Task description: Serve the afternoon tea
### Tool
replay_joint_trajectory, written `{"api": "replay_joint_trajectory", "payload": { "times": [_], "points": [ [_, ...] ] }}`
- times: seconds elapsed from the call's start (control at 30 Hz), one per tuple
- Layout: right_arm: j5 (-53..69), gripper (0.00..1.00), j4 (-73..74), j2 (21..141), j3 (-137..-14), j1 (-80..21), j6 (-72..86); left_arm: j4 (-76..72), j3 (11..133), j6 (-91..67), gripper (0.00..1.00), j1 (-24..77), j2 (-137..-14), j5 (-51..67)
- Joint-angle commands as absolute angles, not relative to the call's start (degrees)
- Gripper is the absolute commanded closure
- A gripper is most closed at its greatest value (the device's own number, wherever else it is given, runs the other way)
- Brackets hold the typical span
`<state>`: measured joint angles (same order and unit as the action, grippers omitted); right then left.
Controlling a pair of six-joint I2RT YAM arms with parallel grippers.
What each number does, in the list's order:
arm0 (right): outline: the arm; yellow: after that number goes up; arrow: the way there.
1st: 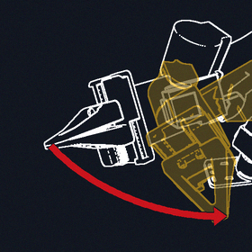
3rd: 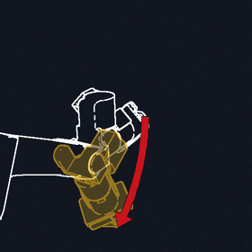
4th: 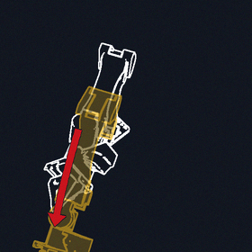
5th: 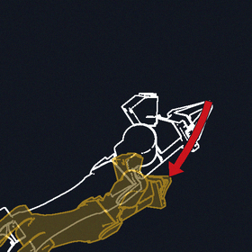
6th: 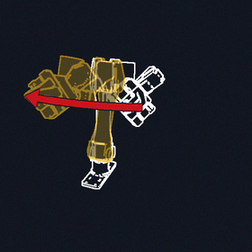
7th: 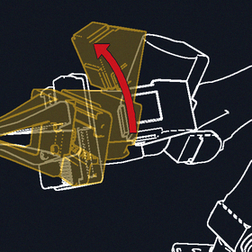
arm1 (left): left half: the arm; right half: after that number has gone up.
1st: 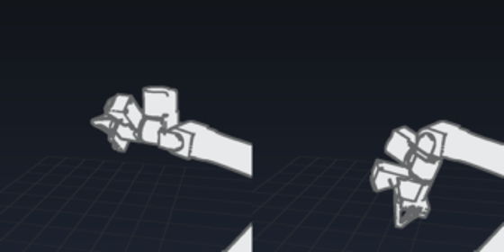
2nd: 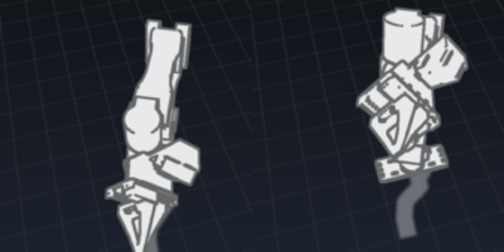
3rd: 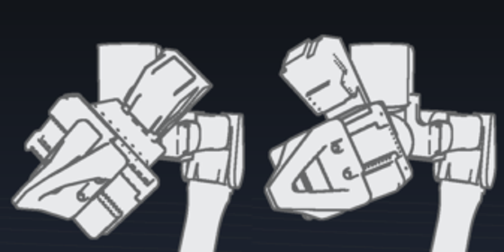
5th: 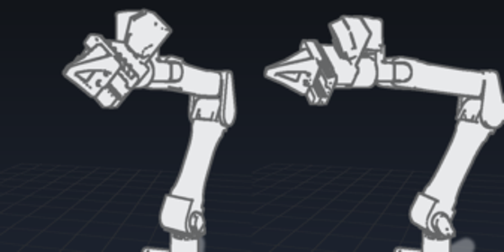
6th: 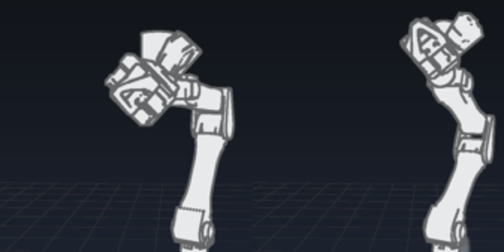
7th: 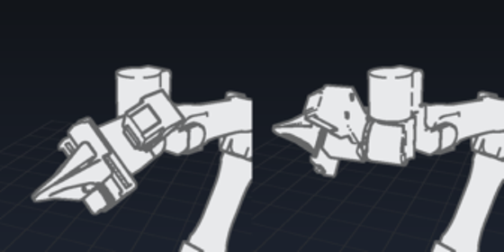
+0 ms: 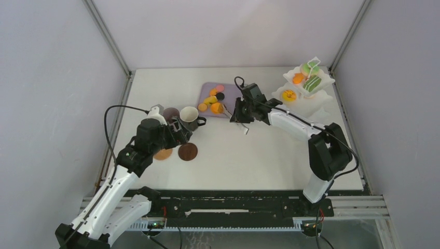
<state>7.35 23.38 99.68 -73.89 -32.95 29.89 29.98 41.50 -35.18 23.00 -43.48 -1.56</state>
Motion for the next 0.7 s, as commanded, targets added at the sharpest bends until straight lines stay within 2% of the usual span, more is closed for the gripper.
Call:
{"api": "replay_joint_trajectory", "payload": {
  "times": [0.0,0.3,0.53,0.67],
  "points": [
    [4.09,1.0,24.1,88.46,-75.49,-32.41,28.46,29.17,46.32,-32.87,0.05,23.07,-43.14,-3.35],
    [-2.92,1.0,35.85,67.41,-67.7,-31.68,26.91,26.65,48.04,-31.36,0.05,23.11,-43.91,-6.34],
    [-5.24,1.0,48.01,48.26,-59.68,-27.35,32.44,22.42,46.3,-31.65,0.05,23.07,-41.78,-8.06],
    [-6.19,1.0,54.23,41.55,-58.04,-24.01,34.06,21.81,46.31,-31.55,0.05,23.11,-43.12,-6.68]
  ]
}}
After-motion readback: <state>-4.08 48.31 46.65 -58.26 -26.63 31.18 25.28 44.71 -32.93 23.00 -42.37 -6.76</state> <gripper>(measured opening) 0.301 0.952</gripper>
